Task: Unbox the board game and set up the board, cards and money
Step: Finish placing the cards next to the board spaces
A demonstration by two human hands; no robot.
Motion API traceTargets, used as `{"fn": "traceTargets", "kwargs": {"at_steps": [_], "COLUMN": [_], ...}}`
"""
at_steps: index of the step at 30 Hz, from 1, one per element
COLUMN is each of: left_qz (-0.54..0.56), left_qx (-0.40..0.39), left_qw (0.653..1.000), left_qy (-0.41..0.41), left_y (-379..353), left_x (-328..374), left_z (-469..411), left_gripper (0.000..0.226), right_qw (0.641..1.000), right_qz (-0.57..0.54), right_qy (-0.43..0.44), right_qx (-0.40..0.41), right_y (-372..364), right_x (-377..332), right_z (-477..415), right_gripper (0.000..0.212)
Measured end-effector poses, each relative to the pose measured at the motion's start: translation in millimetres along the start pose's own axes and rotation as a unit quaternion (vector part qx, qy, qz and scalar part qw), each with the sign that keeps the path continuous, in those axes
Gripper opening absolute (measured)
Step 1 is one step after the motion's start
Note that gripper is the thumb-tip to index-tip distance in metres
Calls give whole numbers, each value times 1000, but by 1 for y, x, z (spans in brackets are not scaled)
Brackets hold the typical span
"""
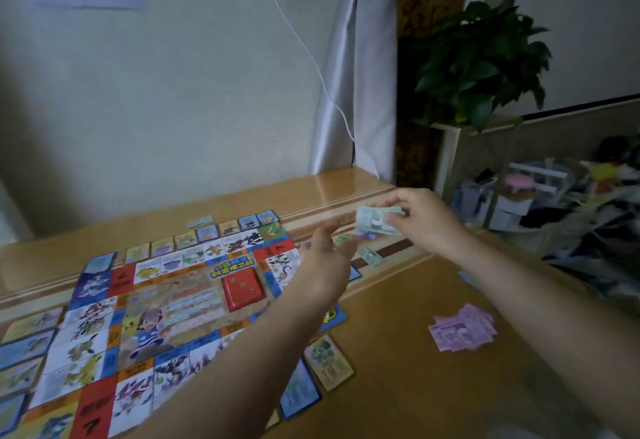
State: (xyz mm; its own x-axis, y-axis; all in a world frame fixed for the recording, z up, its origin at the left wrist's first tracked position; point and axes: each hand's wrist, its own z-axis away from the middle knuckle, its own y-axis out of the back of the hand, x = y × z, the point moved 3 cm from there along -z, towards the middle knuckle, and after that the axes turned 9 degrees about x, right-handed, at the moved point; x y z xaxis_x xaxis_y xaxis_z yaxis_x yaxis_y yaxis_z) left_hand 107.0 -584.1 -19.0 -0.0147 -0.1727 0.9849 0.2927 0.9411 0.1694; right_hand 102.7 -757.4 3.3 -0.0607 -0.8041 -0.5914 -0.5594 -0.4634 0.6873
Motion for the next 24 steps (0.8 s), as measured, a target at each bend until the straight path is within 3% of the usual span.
{"fn": "traceTargets", "kwargs": {"at_steps": [1, 3, 4, 7, 9, 15, 24], "left_qz": [-105, -268, -352, -582, -635, -643, -620], "left_qx": [-18, -85, -115, -169, -192, -194, -202], "left_qw": [991, 941, 902, 745, 685, 668, 693], "left_qy": [-75, -190, -221, -280, -301, -320, -308], "left_y": [-7, -25, -35, -62, -74, -85, -85], "left_x": [-3, -11, -19, -44, -56, -65, -66], "left_z": [-3, -7, -10, -21, -26, -36, -35], "left_gripper": [34, 38, 38, 39, 38, 39, 43], "right_qw": [998, 988, 982, 970, 967, 964, 958], "right_qz": [6, 23, 37, 77, 115, 186, 227], "right_qy": [-57, -150, -182, -229, -225, -191, -177], "right_qx": [11, 25, 26, 17, 10, 8, 8], "right_y": [5, 10, 10, 3, -3, -13, 9], "right_x": [29, 81, 102, 145, 162, 175, 166], "right_z": [-13, -28, -32, -37, -40, -45, -44], "right_gripper": [19, 23, 24, 25, 22, 22, 17]}}
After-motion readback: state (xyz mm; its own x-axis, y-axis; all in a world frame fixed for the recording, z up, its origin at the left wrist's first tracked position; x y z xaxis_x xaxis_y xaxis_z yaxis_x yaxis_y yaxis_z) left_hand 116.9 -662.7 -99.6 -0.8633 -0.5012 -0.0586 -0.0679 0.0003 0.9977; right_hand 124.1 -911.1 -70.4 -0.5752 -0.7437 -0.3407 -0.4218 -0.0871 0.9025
